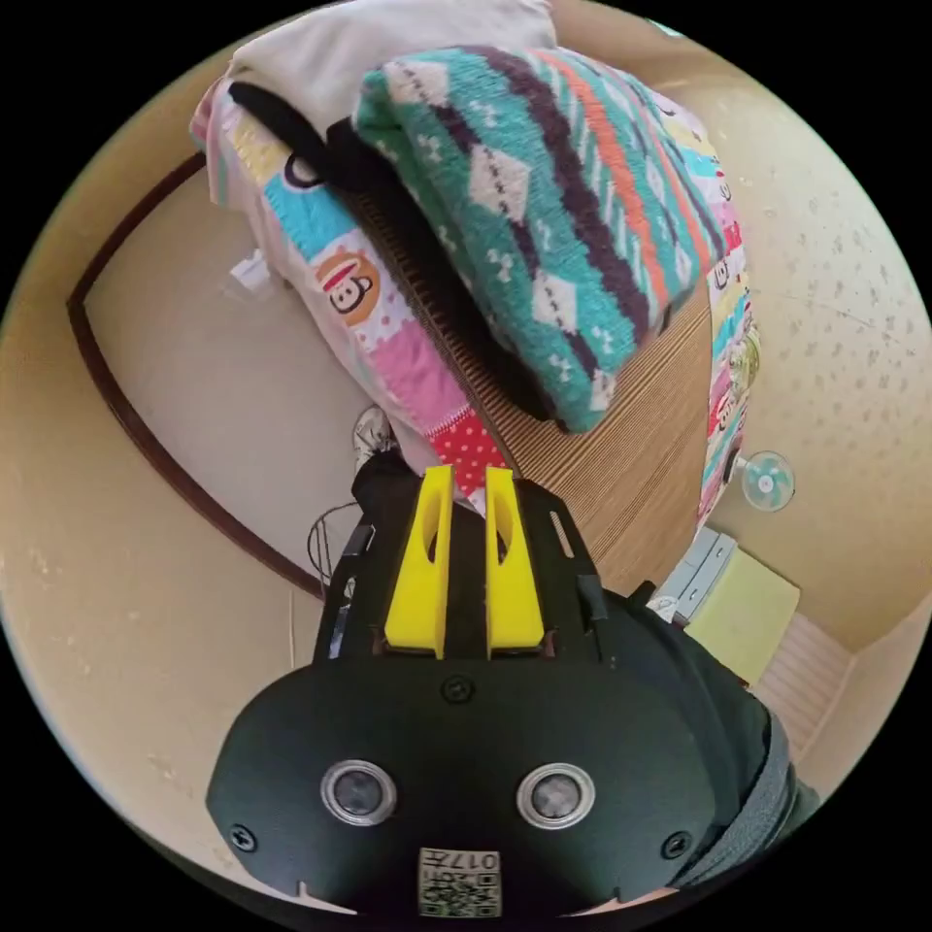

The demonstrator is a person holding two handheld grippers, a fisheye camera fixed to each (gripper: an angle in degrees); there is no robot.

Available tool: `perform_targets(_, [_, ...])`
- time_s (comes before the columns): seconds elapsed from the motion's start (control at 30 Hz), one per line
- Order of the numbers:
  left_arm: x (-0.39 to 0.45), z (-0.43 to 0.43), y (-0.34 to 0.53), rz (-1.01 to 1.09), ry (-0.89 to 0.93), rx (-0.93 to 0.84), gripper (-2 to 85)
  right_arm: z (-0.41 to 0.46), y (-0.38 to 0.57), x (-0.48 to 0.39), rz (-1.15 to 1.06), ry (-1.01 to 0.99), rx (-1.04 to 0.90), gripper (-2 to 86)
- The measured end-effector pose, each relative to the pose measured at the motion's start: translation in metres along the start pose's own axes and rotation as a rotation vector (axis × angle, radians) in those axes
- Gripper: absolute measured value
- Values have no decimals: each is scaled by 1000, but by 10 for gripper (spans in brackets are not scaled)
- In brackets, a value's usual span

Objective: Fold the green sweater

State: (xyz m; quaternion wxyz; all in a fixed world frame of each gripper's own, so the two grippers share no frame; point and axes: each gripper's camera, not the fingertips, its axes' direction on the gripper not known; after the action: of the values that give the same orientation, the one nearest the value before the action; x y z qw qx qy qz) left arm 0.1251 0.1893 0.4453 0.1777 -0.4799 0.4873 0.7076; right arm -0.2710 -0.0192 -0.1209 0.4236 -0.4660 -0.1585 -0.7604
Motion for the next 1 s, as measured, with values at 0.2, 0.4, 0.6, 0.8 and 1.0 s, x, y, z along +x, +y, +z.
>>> perform_targets(0.2, [103, -96, -19, 441, -37, 214, 62, 16, 18, -38, -103, -31, 3, 2])
perform_targets(0.4, [185, -138, -34, 642, -105, 330, 109, 30, 50, -63, -242, -29, 57, 2])
perform_targets(0.6, [257, -43, -37, 790, -451, 123, 138, 34, 70, -21, -234, -118, 74, 2])
perform_targets(0.8, [254, 15, -16, 661, -801, 135, 124, 32, 74, 67, -65, -134, 102, 2])
perform_targets(1.0, [188, -52, -23, 578, -376, 103, 60, 37, 75, 143, 54, -352, 143, 1])
